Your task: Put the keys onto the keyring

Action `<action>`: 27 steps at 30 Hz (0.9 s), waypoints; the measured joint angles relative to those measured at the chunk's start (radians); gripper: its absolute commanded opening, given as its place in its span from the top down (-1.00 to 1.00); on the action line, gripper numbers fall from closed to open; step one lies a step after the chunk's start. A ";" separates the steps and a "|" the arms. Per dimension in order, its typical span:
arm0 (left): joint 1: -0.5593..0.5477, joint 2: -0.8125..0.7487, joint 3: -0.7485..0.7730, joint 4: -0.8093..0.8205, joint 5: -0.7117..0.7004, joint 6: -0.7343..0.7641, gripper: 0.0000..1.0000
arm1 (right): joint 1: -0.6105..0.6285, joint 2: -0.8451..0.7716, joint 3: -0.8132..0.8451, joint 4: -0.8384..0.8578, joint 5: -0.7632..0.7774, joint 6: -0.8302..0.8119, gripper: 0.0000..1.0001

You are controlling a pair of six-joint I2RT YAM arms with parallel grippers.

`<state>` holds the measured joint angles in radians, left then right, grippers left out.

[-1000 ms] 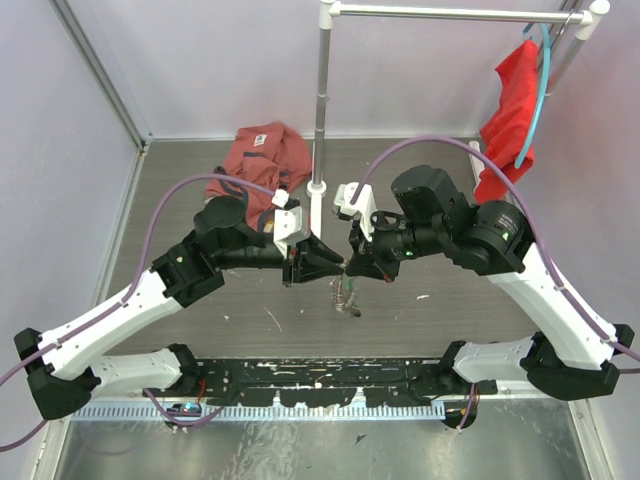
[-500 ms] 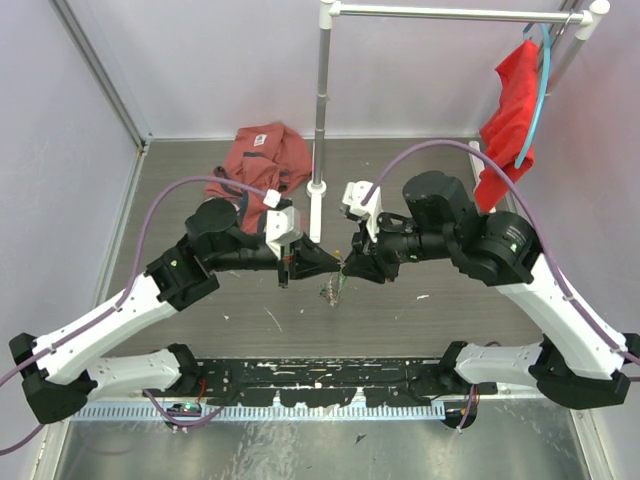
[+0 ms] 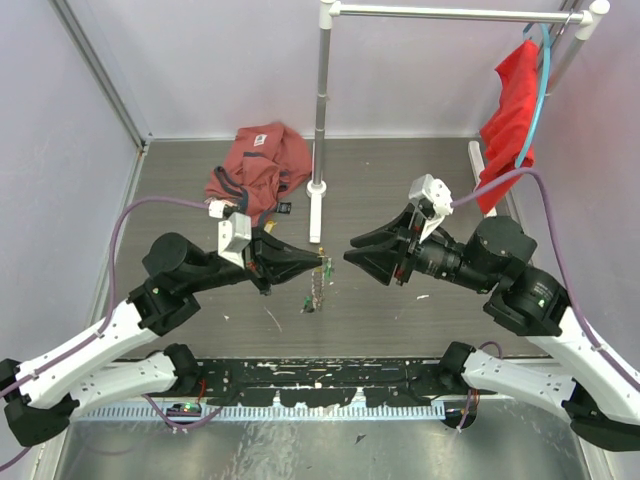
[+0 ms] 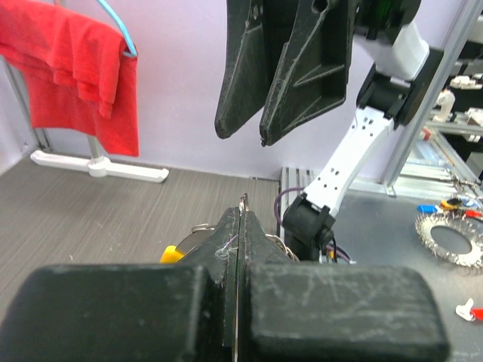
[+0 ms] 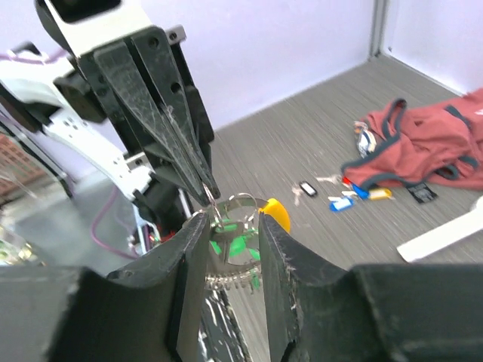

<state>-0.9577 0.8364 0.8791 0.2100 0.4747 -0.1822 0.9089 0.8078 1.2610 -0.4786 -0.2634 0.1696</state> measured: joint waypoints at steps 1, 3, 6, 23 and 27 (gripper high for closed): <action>0.000 -0.002 -0.006 0.020 -0.005 -0.012 1.00 | 0.000 -0.005 -0.018 0.036 -0.005 0.024 0.23; 0.000 -0.010 -0.016 0.059 -0.014 -0.033 1.00 | 0.000 -0.006 -0.051 0.113 -0.026 0.073 0.23; 0.000 -0.015 -0.019 0.103 -0.021 -0.060 1.00 | 0.000 0.008 -0.071 0.183 -0.069 0.122 0.23; 0.000 -0.023 -0.019 0.152 -0.022 -0.085 1.00 | 0.000 0.037 -0.072 0.254 -0.147 0.174 0.58; 0.000 -0.023 -0.019 0.152 -0.022 -0.085 1.00 | 0.000 0.037 -0.072 0.254 -0.152 0.174 0.63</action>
<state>-0.9577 0.8135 0.8604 0.3622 0.4530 -0.2676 0.9089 0.8444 1.1885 -0.2245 -0.4152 0.3431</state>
